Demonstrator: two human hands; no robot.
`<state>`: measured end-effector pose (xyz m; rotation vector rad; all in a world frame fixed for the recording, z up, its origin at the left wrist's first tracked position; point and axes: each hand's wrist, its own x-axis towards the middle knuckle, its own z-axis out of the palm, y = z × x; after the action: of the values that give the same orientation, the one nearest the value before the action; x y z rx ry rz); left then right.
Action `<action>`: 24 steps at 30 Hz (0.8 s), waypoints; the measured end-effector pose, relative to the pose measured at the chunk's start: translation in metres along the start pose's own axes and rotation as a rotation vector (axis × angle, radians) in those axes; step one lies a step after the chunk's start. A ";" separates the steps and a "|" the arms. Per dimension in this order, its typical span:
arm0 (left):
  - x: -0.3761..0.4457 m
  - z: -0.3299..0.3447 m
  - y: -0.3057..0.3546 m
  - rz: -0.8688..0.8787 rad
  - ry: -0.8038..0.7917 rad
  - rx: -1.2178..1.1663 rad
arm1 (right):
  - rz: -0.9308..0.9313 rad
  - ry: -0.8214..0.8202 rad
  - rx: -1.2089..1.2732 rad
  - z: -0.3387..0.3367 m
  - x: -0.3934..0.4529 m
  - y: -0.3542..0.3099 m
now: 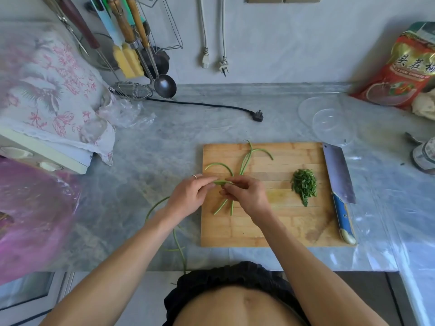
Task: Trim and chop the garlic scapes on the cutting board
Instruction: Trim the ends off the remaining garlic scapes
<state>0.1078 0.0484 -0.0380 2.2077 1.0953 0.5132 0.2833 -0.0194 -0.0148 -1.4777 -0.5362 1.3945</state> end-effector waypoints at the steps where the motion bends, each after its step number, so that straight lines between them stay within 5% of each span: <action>1: 0.001 -0.002 -0.004 -0.033 0.017 0.012 | 0.008 0.006 -0.042 0.000 0.003 -0.001; 5: 0.004 -0.012 -0.023 -0.164 0.079 0.038 | -0.257 0.068 -0.759 -0.009 0.020 -0.005; 9: 0.003 -0.015 -0.033 -0.181 0.071 0.016 | -0.492 -0.378 -1.515 -0.004 0.024 -0.008; 12: 0.001 -0.016 -0.036 -0.187 0.074 -0.011 | -0.617 -0.561 -1.724 0.002 0.026 -0.005; 15: 0.000 -0.021 -0.034 -0.175 0.099 -0.044 | -0.809 -0.519 -1.641 0.002 0.030 -0.003; 18: -0.001 -0.030 -0.032 -0.150 0.129 -0.068 | -0.931 -0.290 -1.300 0.002 0.031 -0.007; 22: 0.007 -0.038 -0.020 -0.123 0.214 -0.081 | -0.629 0.108 -0.666 0.004 0.017 -0.029; 24: 0.015 -0.042 -0.013 -0.057 0.237 -0.041 | -0.483 0.152 -0.488 0.004 0.014 -0.032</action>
<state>0.0854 0.0813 -0.0148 2.1126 1.2535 0.7807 0.2927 0.0070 0.0062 -1.6694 -1.1081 0.7941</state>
